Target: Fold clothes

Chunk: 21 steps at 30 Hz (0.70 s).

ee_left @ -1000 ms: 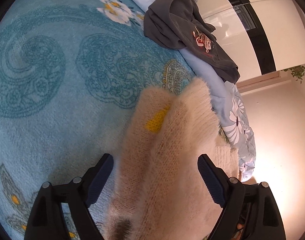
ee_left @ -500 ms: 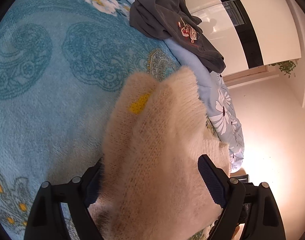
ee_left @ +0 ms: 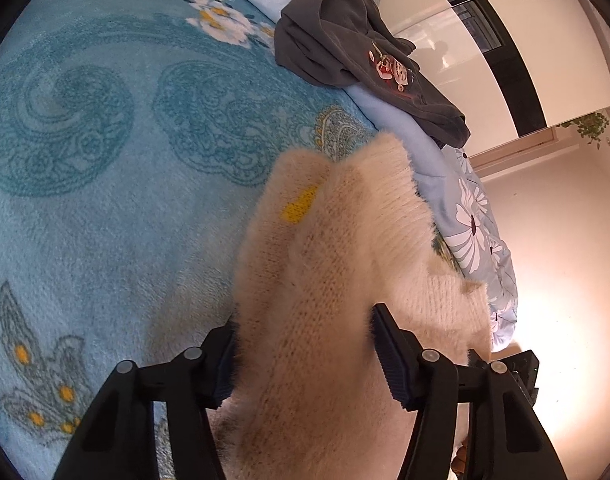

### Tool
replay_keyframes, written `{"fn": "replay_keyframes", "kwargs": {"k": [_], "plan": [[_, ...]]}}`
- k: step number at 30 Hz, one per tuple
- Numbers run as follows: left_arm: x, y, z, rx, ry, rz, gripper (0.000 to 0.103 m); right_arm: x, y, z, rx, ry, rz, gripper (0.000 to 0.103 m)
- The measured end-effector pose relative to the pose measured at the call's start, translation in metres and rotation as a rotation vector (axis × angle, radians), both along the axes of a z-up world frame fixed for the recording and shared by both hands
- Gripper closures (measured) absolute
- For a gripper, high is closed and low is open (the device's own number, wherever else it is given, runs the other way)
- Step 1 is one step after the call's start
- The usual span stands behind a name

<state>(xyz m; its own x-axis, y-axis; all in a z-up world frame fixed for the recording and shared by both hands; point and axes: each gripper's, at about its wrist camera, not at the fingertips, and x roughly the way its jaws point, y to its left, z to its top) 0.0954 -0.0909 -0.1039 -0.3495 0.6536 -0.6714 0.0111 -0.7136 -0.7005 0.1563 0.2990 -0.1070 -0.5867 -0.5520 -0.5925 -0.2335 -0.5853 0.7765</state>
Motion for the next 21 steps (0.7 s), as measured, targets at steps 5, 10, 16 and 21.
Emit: {"fn": "replay_keyframes", "kwargs": {"k": [5,10,16,21], "plan": [[0.008,-0.002,0.007,0.006,0.015,0.009,0.052,0.003,-0.003,0.011,0.015,0.003,-0.014,0.052],[0.019,-0.008,0.015,0.023,0.025,0.012,0.056,0.003,-0.016,0.034,0.09,0.033,0.021,0.055],[0.032,-0.018,0.03,0.029,0.056,0.01,0.059,0.001,-0.03,0.063,0.121,0.095,0.094,0.056],[0.038,-0.032,0.042,0.042,0.079,0.025,0.06,-0.006,-0.051,0.085,0.166,0.126,0.161,0.056]]}}
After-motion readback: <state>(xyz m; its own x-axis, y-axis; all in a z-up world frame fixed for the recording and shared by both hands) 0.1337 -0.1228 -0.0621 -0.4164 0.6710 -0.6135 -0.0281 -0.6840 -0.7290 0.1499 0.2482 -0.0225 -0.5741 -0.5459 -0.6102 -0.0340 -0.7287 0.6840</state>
